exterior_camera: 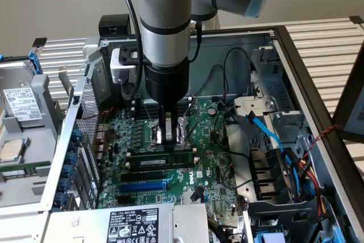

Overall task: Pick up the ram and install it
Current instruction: 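Insert the ram into the slot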

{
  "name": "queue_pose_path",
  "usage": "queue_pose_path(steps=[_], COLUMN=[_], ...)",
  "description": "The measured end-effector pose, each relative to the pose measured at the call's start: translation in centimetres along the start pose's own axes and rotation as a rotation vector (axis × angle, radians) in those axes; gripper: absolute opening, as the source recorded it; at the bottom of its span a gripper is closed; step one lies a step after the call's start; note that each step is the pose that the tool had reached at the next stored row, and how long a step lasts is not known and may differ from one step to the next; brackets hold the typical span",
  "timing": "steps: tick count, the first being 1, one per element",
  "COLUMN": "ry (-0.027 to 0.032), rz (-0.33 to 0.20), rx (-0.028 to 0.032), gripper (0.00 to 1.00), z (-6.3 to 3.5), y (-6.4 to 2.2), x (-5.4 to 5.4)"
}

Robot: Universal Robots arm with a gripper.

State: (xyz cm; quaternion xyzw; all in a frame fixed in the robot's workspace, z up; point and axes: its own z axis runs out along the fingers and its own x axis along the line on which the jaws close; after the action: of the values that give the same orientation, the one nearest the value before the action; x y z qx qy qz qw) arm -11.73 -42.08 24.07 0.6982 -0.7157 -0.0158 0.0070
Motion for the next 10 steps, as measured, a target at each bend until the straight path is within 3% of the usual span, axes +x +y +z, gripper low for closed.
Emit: queue_pose_path(steps=[10], ry=[-0.0052], rz=[0.000], rx=[-0.0001], gripper=[0.10], z=[0.00], y=[0.00], x=[0.00])
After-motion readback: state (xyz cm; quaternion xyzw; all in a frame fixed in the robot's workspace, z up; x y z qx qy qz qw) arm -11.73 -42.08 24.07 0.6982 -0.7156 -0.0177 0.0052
